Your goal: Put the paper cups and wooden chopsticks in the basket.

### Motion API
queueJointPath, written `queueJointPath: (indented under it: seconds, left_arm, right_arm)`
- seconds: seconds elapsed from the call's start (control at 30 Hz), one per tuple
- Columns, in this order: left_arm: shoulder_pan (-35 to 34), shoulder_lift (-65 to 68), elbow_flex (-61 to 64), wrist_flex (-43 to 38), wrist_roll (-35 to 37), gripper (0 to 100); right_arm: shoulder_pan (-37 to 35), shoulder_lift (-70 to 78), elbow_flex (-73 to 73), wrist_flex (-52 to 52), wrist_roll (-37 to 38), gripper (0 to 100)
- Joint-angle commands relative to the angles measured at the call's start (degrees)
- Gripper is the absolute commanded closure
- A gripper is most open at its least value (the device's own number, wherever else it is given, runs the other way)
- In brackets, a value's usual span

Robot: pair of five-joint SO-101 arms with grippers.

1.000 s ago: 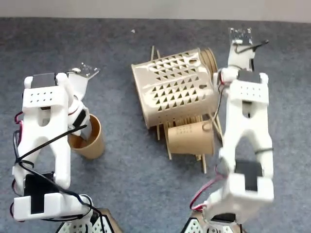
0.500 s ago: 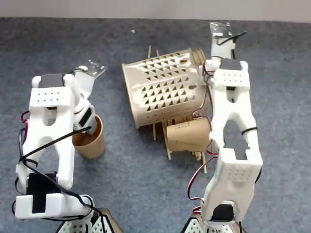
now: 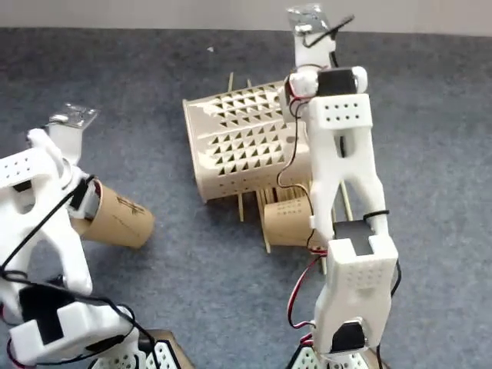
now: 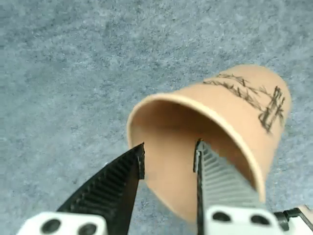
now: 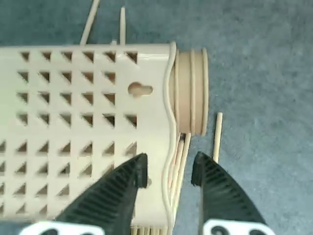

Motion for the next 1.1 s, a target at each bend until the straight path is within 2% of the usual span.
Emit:
queueJointPath:
  seconds: [0.0,0.23,0.47,0.6,0.7,0.83,1.07]
  left_arm:
    - [-4.26,-5.93,-4.00,2.29,-0.62,82]
    - [-8.48,-17.80,-4.35,2.02,-0.62,82]
    - [4.26,-23.69,-9.27,-7.91,17.85,82]
    - [17.89,-16.57,-10.51,-11.96,24.70,82]
    - [24.22,-6.11,-11.74,-16.70,27.25,82]
    - [27.56,6.46,-18.33,-17.76,29.36,82]
    - [31.34,15.60,-28.53,-15.30,29.27,82]
  right_arm:
    - [-0.31,-2.68,-8.57,7.16,-0.26,83.1]
    - [-0.40,-2.77,-17.19,15.52,-0.18,83.1]
    - [-0.48,-2.86,-18.42,17.19,-0.26,83.1]
    - [-1.80,-2.86,-18.51,17.27,-0.35,83.1]
    - [-2.59,-2.86,-18.42,17.27,-0.26,83.1]
    - [-0.84,-2.77,-18.33,17.27,0.79,83.1]
    - [1.98,-2.42,-18.15,17.27,2.02,83.1]
